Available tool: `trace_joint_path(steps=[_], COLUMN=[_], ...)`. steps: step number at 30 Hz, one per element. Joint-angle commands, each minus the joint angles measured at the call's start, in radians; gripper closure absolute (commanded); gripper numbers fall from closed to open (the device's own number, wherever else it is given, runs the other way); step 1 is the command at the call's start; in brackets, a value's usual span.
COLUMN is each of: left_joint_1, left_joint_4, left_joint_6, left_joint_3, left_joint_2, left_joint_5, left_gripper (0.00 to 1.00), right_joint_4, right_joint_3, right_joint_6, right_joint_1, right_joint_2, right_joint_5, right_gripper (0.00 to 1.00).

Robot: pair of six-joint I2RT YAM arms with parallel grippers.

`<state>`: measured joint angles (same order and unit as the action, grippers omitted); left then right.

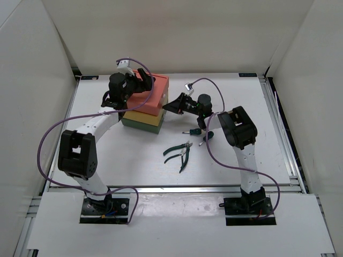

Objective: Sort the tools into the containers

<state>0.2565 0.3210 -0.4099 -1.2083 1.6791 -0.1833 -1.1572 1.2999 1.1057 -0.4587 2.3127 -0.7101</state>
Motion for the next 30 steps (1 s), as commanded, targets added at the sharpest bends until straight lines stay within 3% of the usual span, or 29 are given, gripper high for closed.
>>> trace_joint_path(steps=[1,21,30], left_joint_1=[0.010,-0.039,-0.043], left_joint_4=[-0.220,-0.238,-0.247], left_joint_6=[-0.007,-0.012,-0.006], left_joint_3=[0.044,0.041,0.041], left_joint_2=[0.008,0.008,-0.004], left_joint_5=[-0.025,-0.056,-0.050], left_gripper=[0.09,0.08,0.08], right_joint_4=[-0.052,-0.226,-0.187], right_joint_3=[0.001,-0.379,-0.451], right_joint_6=[0.002,0.014,-0.020], right_joint_1=[0.002,0.140,0.164], right_joint_2=[-0.015,-0.171,-0.254], right_joint_5=[-0.008,-0.028,-0.031], right_gripper=[0.98,1.00,1.00])
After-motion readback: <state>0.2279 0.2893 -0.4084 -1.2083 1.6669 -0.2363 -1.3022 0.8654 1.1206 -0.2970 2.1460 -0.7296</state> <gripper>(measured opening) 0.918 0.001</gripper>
